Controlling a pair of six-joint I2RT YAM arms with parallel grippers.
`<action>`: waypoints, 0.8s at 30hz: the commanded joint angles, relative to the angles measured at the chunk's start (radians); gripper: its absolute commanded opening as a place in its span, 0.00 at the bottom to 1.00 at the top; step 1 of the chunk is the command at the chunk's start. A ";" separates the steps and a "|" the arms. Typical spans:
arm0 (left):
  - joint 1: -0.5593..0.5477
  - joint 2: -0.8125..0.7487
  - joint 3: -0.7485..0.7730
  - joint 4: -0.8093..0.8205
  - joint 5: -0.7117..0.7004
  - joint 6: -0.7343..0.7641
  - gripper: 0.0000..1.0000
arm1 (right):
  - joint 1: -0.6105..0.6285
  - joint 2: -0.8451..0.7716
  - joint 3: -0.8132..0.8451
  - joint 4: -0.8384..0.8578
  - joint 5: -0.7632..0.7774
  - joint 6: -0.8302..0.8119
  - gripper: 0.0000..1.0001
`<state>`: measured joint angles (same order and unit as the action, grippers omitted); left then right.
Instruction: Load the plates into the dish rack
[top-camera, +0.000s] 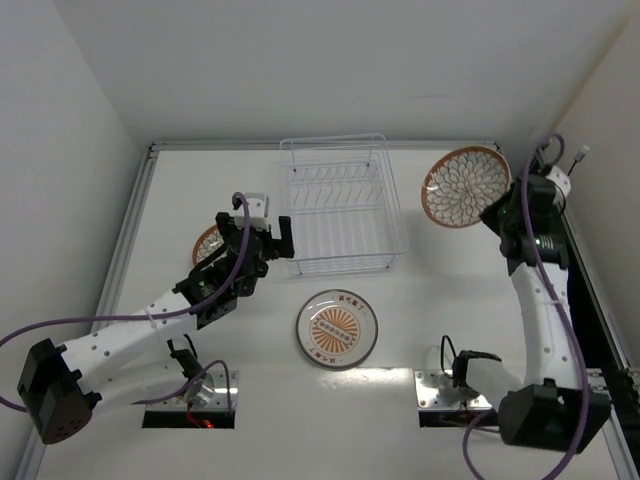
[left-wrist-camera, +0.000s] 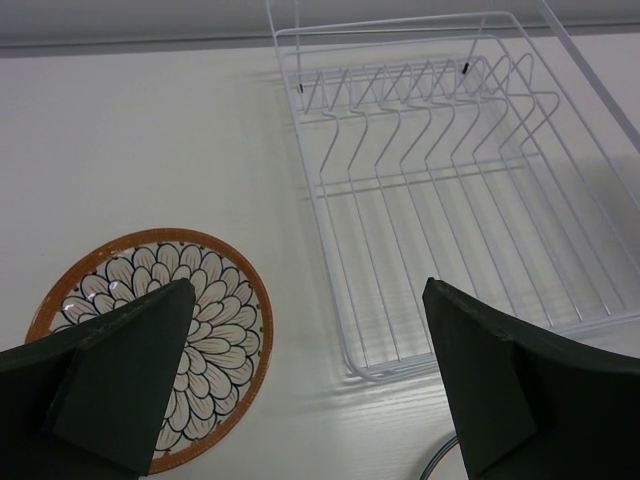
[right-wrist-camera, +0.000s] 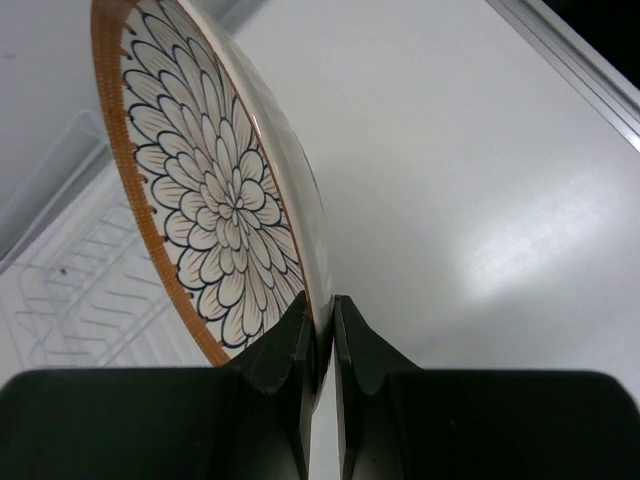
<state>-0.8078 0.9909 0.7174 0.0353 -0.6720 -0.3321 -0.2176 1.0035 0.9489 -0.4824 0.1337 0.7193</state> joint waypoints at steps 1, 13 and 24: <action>0.009 -0.040 0.039 0.008 -0.058 0.008 1.00 | 0.174 0.087 0.220 0.157 0.171 0.008 0.00; 0.009 -0.040 0.057 -0.011 -0.078 0.018 1.00 | 0.555 0.645 0.737 -0.005 0.653 -0.188 0.00; 0.009 -0.049 0.057 -0.011 -0.078 0.018 1.00 | 0.649 0.859 0.956 0.025 0.892 -0.372 0.00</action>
<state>-0.8078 0.9649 0.7341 0.0044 -0.7410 -0.3187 0.4118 1.8763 1.7935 -0.6193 0.8520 0.4263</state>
